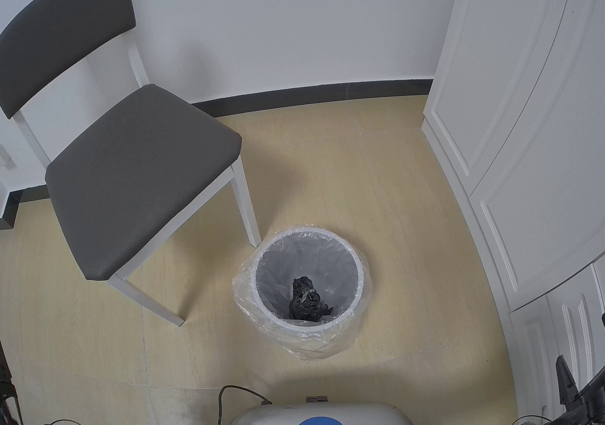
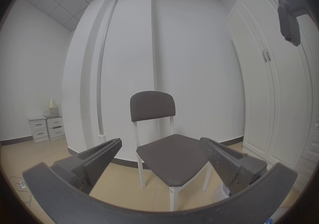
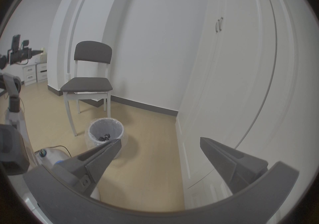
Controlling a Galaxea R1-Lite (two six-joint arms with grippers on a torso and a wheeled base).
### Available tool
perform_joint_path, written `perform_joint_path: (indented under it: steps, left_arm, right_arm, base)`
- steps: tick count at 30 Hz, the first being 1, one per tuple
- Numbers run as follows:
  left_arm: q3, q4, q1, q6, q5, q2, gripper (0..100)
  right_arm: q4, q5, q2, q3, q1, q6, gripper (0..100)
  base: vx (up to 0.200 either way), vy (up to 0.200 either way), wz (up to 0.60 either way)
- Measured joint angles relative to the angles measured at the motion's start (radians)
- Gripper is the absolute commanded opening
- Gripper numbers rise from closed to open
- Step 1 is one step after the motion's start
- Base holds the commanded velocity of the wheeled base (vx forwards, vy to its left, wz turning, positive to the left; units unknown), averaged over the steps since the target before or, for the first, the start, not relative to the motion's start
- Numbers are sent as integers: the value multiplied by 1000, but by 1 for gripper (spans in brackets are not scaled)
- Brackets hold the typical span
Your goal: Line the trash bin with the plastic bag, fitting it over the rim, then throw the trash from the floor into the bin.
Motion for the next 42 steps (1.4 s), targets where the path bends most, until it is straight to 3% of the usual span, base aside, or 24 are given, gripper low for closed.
perform_joint_path:
  steps: [11,18,30,42]
  left_arm:
    - [0,70,0,-10,0,0,100]
    - [0,123,0,-17,0,0,100]
    - [0,286,1,-54,0,0,100]
    - [0,368,0,-104,1,0,100]
  right_arm:
    - [40,0,0,0,-1,203,100]
    - [43,-22,0,0,0,240,100]
    - [91,-118,1,0,-1,325,100]
    - [93,-125,1,0,0,330,100]
  base:
    - [0,0,0]
    - [0,0,0]
    - [0,0,0]
    - [0,0,0]
